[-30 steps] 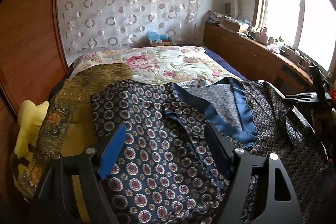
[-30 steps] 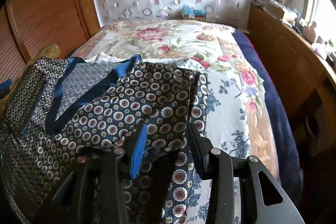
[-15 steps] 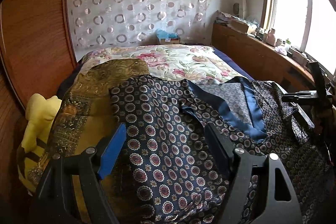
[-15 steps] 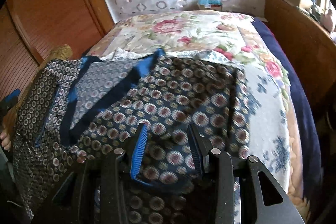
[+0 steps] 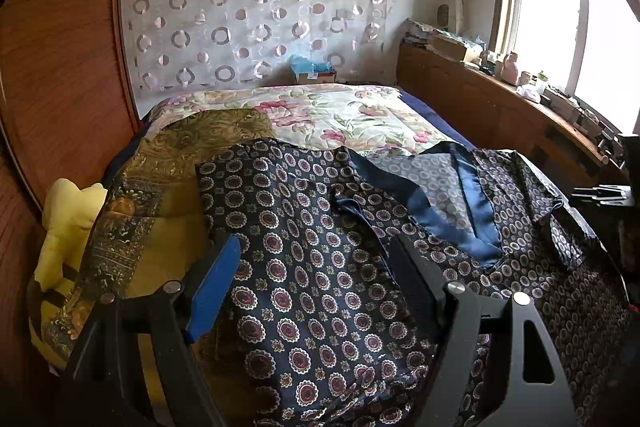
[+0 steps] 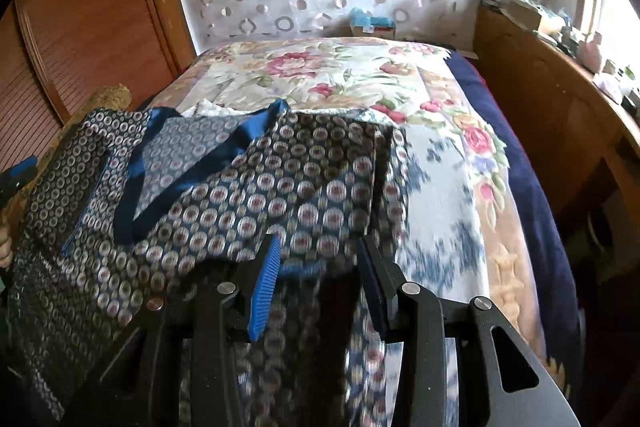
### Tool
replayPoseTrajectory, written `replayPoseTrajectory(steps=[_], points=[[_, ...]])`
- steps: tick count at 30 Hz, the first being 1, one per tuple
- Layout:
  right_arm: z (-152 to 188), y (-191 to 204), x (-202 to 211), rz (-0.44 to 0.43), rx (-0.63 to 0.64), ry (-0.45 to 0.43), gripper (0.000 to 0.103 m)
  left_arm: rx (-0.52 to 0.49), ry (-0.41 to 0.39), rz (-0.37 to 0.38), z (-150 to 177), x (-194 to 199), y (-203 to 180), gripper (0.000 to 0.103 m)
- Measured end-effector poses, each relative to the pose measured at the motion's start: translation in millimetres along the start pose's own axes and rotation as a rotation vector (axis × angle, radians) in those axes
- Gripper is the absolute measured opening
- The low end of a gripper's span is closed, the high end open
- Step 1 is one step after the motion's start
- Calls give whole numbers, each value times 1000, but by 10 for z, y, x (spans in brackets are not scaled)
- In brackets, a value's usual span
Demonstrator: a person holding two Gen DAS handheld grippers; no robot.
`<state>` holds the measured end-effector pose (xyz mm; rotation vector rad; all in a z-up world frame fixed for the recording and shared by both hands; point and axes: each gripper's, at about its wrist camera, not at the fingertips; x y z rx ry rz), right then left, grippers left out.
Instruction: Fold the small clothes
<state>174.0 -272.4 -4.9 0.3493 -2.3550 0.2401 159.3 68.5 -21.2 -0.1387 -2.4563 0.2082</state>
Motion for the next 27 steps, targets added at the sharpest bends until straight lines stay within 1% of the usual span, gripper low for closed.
replayPoseTrajectory(steps=[4, 6, 9, 12, 15, 17, 19, 21, 24, 27], points=[[102, 75, 25, 21, 34, 33, 41, 5, -3, -8, -5, 14, 31, 78], [124, 95, -74, 35, 53, 62, 41, 11, -8, -16, -18, 32, 72, 78], [62, 36, -204, 31, 73, 88, 41, 15, -13, -33, -30, 49, 125, 78], [-63, 6, -408, 77, 114, 111, 41, 18, -17, -52, -65, 60, 180, 78], [-194, -10, -577, 101, 140, 118, 41, 17, -23, -77, -116, 60, 238, 78], [-300, 8, -671, 108, 143, 109, 41, 38, -42, -98, -179, 65, 304, 78], [-444, 55, -728, 84, 145, 76, 41, 59, -59, -97, -240, 70, 363, 78], [-587, 132, -751, 63, 148, 38, 41, 70, -72, -112, -280, 65, 399, 78], [-737, 204, -751, 29, 149, -10, 41, 88, -73, -120, -325, 19, 468, 78], [-778, 216, -771, 44, 178, -17, 41, 84, -56, -131, -353, -70, 522, 78]])
Point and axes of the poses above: each gripper's, at about its wrist camera, not at the fingertips, and x roughly against the way its jaws point, y to its left, z to its underside, and after that the axes turned 9 degrees about x, right-handed
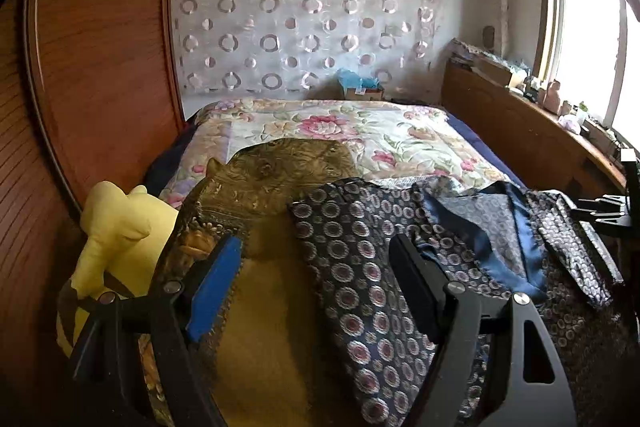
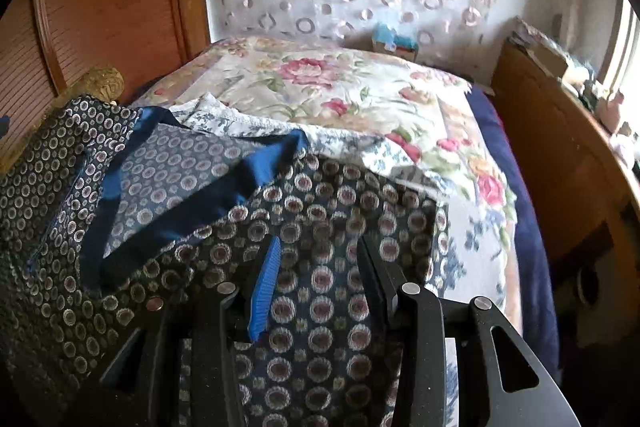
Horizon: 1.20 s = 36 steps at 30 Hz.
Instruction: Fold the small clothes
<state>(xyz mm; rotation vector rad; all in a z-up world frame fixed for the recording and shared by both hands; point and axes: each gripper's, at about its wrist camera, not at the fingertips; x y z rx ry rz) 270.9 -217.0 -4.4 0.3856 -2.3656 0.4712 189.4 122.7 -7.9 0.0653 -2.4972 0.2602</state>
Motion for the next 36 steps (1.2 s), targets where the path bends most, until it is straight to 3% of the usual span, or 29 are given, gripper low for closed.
replayPoseTrajectory(steps=[6, 10, 15, 18, 24, 33, 36], points=[[96, -228, -113, 52, -22, 50, 41, -29, 55, -10, -60, -235, 50, 77], [207, -446, -263, 80, -66, 93, 41, -39, 93, -27, -129, -391, 81, 66], [276, -615, -474, 49, -131, 125, 41, -35, 159, 8, -190, -581, 67, 63], [274, -720, -504, 5, -180, 99, 41, -28, 179, 33, -209, -651, 72, 62], [333, -776, -443, 0, -177, 74, 41, 2, 216, 57, -260, -789, 93, 52], [422, -768, -426, 7, -182, 42, 42, 33, 276, 61, -263, -911, 93, 51], [420, -764, -426, 11, -177, 44, 42, 42, 283, 90, -264, -898, 82, 39]])
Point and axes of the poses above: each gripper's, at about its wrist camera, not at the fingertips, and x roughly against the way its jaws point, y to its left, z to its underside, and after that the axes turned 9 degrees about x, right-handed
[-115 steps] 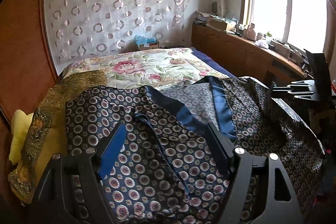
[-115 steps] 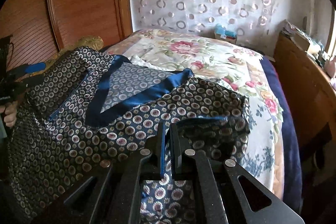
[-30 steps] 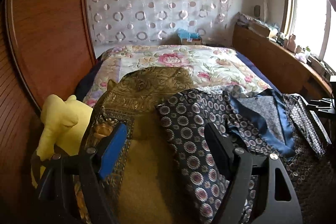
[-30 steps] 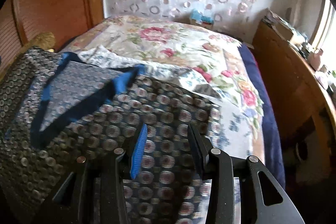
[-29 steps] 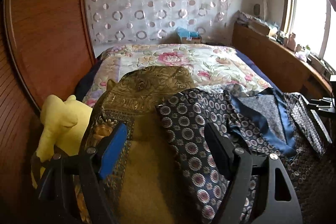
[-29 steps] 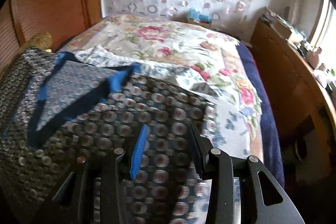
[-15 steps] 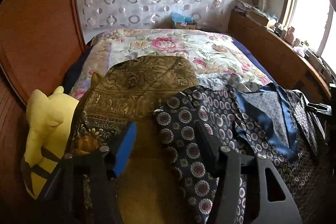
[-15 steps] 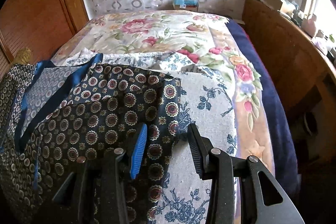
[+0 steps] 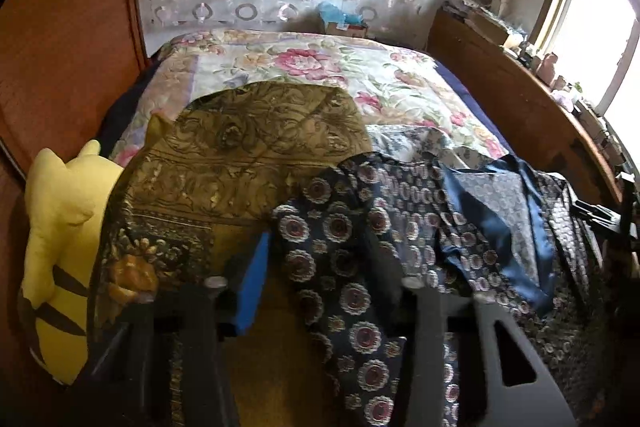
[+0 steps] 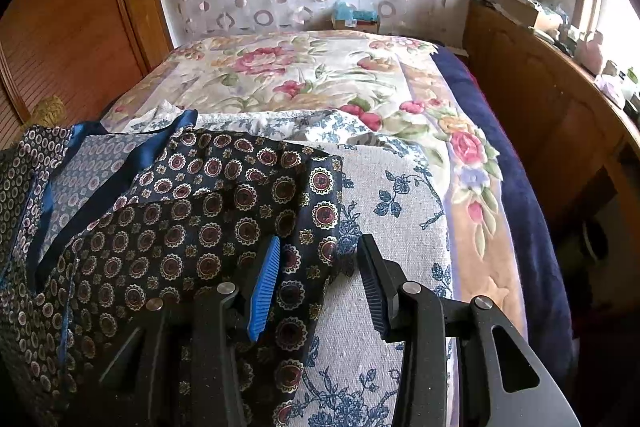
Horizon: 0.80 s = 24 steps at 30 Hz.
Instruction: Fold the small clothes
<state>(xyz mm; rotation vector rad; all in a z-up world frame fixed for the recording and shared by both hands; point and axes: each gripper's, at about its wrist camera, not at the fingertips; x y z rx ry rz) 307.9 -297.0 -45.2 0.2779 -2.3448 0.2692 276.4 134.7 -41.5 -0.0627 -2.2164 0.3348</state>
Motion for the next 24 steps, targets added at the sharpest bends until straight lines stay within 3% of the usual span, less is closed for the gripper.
replayPoseTrajectory(steps=[6, 10, 13, 15, 17, 18, 20, 24], points=[[-3, 8, 8, 4, 3, 1, 42, 4, -4, -4, 42, 24, -31, 39], [-7, 16, 12, 16, 5, -3, 42, -9, -5, 34, 86, 68, -61, 6], [-16, 34, 10, 18, 11, -2, 42, -22, -29, 61, 120, 175, -142, 3], [-28, 64, 7, -3, 24, -4, 33, -35, -50, 69, 136, 258, -205, 3], [-48, 109, 9, -26, 28, 6, 13, -48, -80, 84, 183, 375, -279, 2], [-59, 143, 10, -42, 37, 14, 8, -53, -96, 90, 205, 436, -308, 2], [-80, 228, 33, -53, 68, 21, 5, -63, -131, 96, 267, 579, -365, 2], [-114, 328, 304, -80, 80, -49, 4, -89, -188, 109, 399, 857, -495, 2]])
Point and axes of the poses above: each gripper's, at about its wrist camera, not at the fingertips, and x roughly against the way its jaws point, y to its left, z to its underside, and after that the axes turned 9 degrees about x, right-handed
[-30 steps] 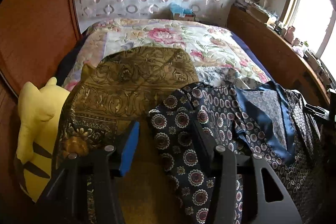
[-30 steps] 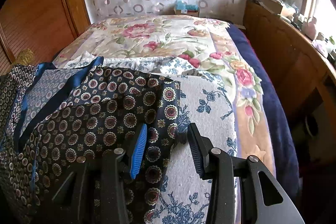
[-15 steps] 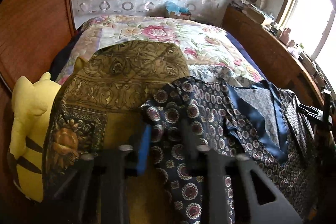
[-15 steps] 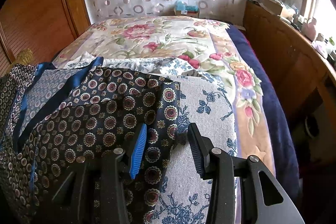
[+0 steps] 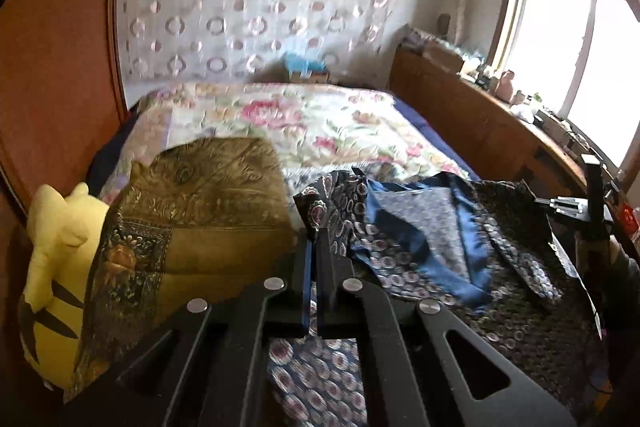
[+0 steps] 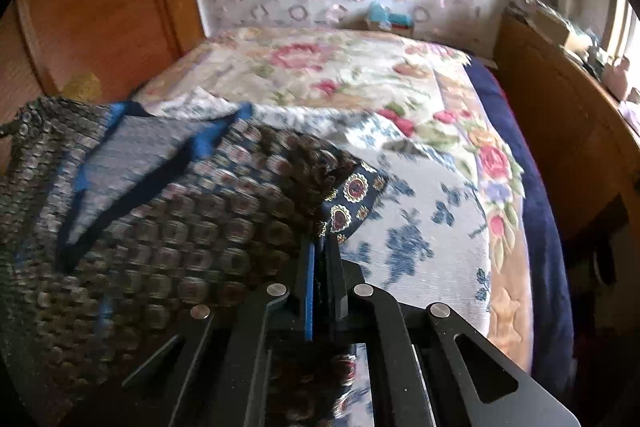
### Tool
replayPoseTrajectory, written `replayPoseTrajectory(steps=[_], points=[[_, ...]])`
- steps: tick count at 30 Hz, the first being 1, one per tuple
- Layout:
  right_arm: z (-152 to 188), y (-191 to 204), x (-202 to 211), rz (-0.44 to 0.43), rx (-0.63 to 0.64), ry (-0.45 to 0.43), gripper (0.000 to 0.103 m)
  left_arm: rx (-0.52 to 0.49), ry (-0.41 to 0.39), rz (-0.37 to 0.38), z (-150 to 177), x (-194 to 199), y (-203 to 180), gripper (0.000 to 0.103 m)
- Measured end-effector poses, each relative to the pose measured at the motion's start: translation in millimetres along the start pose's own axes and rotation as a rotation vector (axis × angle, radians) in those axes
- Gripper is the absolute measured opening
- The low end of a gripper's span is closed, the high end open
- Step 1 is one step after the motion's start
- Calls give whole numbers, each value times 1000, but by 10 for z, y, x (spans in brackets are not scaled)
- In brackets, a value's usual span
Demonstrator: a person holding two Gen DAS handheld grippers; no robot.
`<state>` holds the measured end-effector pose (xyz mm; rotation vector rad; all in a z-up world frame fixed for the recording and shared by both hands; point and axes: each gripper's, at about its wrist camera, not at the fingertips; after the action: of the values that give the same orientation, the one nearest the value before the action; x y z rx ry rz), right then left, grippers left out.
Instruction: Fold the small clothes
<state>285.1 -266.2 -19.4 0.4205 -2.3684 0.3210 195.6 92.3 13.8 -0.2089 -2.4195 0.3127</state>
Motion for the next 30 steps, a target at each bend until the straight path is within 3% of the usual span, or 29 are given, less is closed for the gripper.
replayPoseTrajectory(steps=[10, 13, 21, 30], points=[[160, 354, 1023, -12, 23, -220, 4, -38, -92, 52, 345, 585, -242, 2], [336, 491, 1264, 37, 46, -250, 3, -35, -109, 59, 508, 751, -219, 2], [843, 746, 1685, 43, 56, -282, 3, -12, -113, 35, 974, 1068, -68, 2], [1358, 805, 1902, 38, -14, -246, 3, 34, -98, 18, 1442, 1318, 95, 2]])
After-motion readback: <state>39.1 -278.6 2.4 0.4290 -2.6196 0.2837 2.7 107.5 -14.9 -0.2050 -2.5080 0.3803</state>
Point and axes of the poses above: each gripper's, at about its wrist camera, not at the fingertips, and x roughly against the way its jaws point, y to its left, z to its underside, and after that the axes turned 9 degrees about x, right-handed
